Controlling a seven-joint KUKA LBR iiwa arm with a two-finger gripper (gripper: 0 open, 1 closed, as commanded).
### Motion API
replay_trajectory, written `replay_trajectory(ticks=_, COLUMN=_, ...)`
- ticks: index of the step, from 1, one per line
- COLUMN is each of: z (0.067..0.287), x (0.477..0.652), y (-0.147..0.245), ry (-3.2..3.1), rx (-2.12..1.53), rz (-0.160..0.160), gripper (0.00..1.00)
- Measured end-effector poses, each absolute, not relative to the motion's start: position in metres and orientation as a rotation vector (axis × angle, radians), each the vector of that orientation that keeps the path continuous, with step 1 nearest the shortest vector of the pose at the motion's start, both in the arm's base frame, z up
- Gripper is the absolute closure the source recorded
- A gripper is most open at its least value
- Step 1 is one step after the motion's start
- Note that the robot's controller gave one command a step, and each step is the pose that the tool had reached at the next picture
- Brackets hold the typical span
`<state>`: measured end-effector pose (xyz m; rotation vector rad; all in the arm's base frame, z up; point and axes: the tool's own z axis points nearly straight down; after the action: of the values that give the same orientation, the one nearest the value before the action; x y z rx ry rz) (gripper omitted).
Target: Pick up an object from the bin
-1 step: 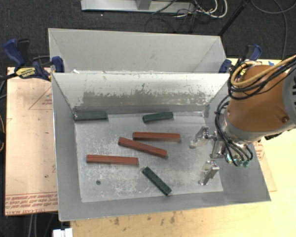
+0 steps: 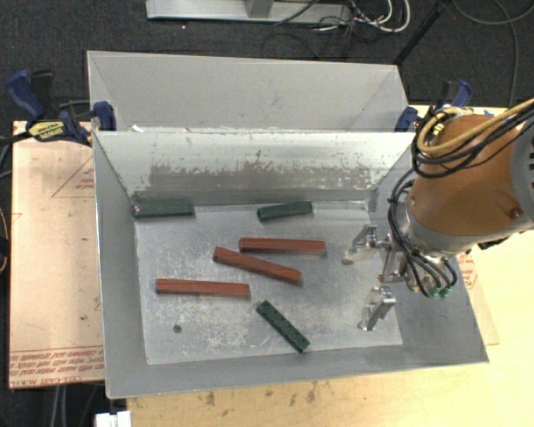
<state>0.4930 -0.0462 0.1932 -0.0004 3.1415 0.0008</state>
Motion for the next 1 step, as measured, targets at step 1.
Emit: replay_trajectory(ticks=1, z=0.1102, x=0.5593, y=0.0116, ry=3.13, rx=-0.126, rz=0.001, gripper=0.0)
